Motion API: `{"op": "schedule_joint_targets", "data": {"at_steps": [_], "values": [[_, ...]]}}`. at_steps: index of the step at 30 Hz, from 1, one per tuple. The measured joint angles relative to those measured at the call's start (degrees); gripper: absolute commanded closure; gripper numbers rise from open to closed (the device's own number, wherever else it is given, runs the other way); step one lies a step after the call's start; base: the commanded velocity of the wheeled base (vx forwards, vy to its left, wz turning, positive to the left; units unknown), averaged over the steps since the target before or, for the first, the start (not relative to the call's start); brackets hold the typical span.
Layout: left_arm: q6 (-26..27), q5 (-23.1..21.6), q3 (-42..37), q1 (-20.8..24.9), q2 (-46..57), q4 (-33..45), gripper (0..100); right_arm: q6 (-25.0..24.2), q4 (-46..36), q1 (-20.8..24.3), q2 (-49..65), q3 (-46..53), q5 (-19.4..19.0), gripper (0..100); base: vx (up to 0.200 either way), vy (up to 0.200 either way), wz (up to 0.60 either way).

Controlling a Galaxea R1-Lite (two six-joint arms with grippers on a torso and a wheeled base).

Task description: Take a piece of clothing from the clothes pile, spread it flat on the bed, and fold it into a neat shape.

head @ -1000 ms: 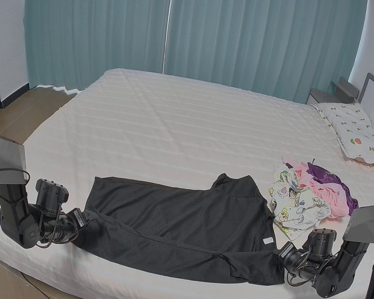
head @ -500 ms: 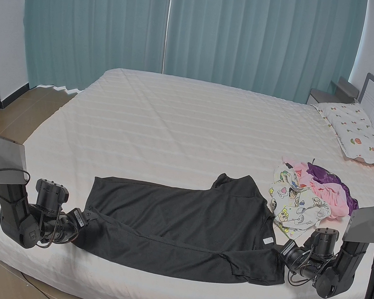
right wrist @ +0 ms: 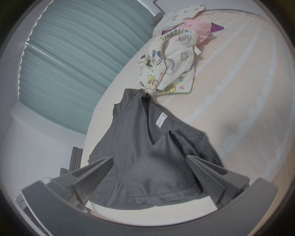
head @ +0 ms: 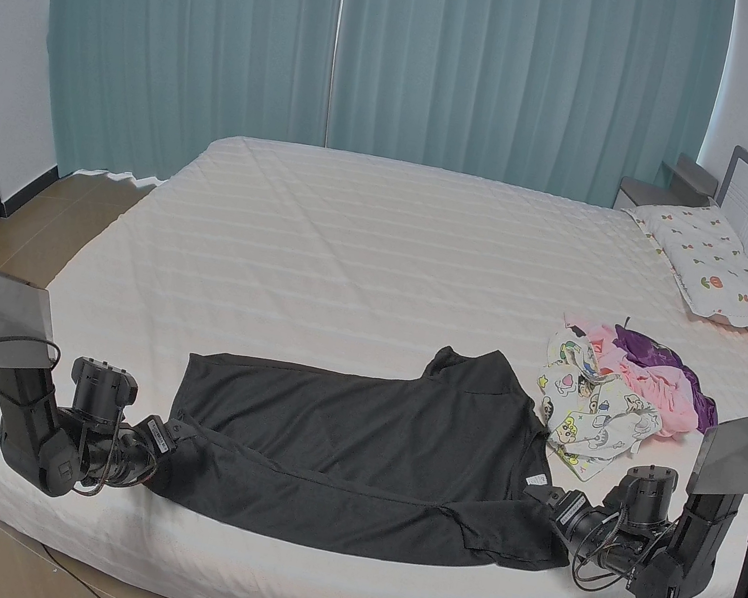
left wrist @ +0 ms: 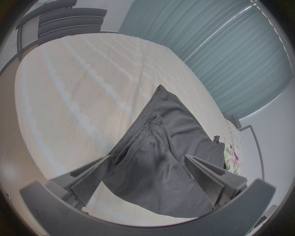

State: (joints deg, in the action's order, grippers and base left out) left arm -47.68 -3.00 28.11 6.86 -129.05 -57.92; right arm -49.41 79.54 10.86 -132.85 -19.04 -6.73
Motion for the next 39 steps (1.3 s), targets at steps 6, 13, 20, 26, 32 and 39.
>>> {"op": "schedule_joint_targets", "data": {"at_steps": [6, 13, 20, 26, 32, 39], "values": [[0.4, 0.2, 0.1, -0.3, 0.0, -0.1, 0, -0.1, 0.2, 0.3, -0.5, 0.2, 0.1, 0, 0.000, 0.000, 0.00], [5.3, 0.0, 1.8, -1.4, -0.6, -2.7, 0, 0.0, 1.6, 0.4, -1.5, 0.1, 0.1, 0, 0.000, 0.000, 0.00], [11.7, 0.0, 5.3, -1.9, -3.5, -3.0, 0, 0.1, 1.8, 1.0, -2.2, -0.2, 0.2, 0, 0.000, 0.000, 0.00], [14.0, -0.1, 6.7, -1.9, -5.7, -2.9, 100, 0.2, 1.9, 1.2, -2.5, -0.4, 0.2, 0, 0.000, 0.000, 0.00], [16.3, 0.8, 7.0, -2.1, -8.2, -2.6, 100, 0.2, 1.9, 1.2, -2.7, -0.3, 0.2, 0, 0.000, 0.000, 0.00], [17.0, 5.1, 2.5, -3.1, -7.5, -2.7, 100, 0.2, 2.0, 0.8, -2.7, 0.0, 0.2, 0, 0.000, 0.000, 0.00]]}}
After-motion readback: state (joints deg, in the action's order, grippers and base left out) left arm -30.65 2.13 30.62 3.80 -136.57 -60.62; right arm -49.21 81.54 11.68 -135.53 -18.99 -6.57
